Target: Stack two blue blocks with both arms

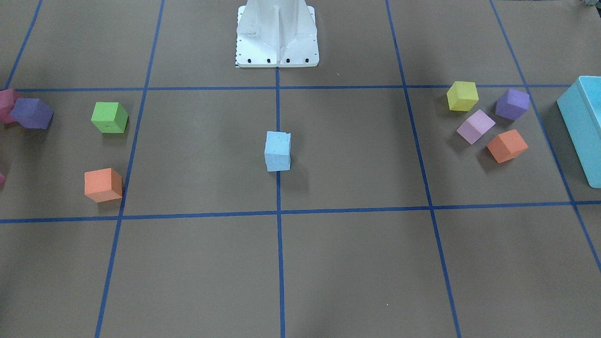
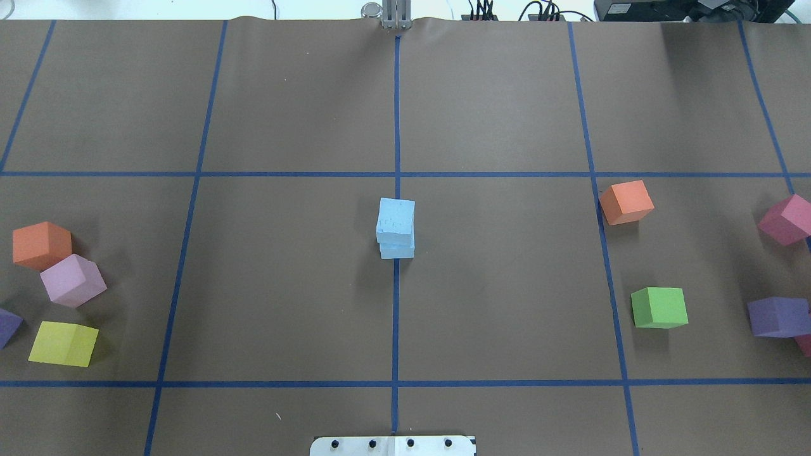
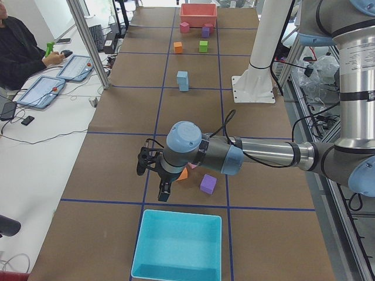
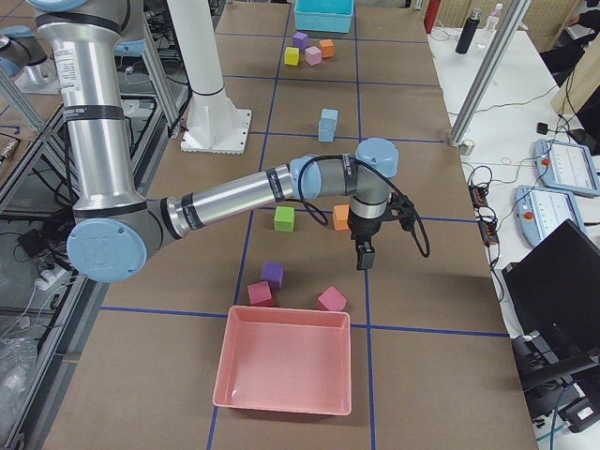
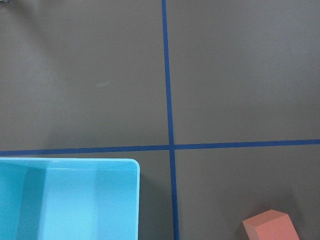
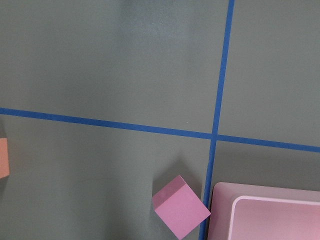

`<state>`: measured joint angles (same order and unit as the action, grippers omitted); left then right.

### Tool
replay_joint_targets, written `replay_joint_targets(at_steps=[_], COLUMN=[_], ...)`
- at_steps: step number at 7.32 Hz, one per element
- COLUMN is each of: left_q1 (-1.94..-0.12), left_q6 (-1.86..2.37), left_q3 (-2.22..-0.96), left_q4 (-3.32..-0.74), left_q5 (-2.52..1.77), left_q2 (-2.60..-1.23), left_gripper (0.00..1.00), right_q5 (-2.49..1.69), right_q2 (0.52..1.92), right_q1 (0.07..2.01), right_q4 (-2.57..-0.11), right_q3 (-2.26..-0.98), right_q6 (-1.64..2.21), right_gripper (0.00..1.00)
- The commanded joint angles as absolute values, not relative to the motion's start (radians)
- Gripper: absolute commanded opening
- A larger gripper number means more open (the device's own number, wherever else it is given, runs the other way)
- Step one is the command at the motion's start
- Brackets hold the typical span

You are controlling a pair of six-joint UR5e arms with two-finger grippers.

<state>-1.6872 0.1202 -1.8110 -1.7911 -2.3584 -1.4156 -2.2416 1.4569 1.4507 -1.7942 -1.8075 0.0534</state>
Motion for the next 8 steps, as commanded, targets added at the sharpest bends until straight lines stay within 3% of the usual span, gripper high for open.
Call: replay_joint_targets(at_steps=[1,7,8], left_q1=[-1.689,-1.689,-1.689], left_q6=[0.135,0.132,0.124], left_q3=[-1.812,-1.801,-1.754], left_q4=[-1.798,-1.798,-1.799], left_q5=[-2.358,-2.358,-2.356], left_q2=[-1.408,-1.41,-1.41], left_gripper=[0.97,0.97,0.97], right_q5=[-2.252,-2.253,-2.253], right_q2=[1.454,1.451,1.451], right_q1=[1.45,1.45,1.45], right_q4=[-1.795,-1.793,-1.793], right_q3=[-1.807,-1.796,-1.787], right_q6=[0.054,0.055,0.055], right_gripper=[1.0,1.0,1.0])
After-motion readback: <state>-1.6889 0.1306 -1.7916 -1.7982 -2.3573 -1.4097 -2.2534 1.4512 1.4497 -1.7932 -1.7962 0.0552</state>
